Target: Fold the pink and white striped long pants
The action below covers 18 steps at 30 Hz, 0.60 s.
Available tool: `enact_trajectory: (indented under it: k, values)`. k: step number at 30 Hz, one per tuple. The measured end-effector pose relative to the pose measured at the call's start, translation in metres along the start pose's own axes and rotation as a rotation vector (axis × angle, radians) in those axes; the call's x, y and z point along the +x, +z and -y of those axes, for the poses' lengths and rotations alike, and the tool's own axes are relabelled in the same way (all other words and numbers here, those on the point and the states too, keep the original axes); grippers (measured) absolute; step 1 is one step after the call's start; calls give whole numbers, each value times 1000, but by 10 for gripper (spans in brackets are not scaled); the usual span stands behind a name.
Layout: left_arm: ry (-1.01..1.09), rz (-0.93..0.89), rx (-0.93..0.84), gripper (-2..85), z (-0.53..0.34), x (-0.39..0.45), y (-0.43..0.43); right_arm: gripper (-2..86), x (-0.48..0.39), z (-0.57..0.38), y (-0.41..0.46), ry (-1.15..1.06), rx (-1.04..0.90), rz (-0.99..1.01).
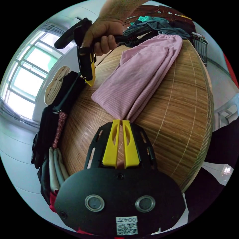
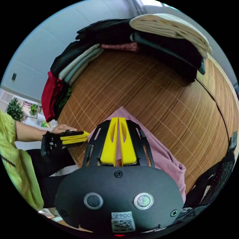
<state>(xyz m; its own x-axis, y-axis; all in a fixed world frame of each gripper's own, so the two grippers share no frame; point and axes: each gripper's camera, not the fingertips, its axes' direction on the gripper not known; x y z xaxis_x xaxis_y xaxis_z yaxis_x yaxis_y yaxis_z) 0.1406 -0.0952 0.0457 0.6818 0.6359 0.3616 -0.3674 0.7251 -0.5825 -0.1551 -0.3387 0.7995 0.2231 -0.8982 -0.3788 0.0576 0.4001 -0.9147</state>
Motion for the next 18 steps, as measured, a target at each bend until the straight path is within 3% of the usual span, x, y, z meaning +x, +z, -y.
enact_trajectory:
  k: [4,9,12,14,18]
  values:
    - [0,0,-5,18,28,-26,-24,80,15,1,7,-19,-188,89]
    - [-71,-80,1,16,63,-80,-61,11,-23,-34,-28,-81,-139,-82]
    - [-204,-220,22,12,80,-138,-92,6,-52,-61,-55,-81,-68,-175]
    - [-425,-467,31,9,88,-204,-109,5,-71,-78,-68,-99,-20,-237]
    - [-796,-730,107,7,101,-300,-118,1,-111,-117,-83,-161,43,-382]
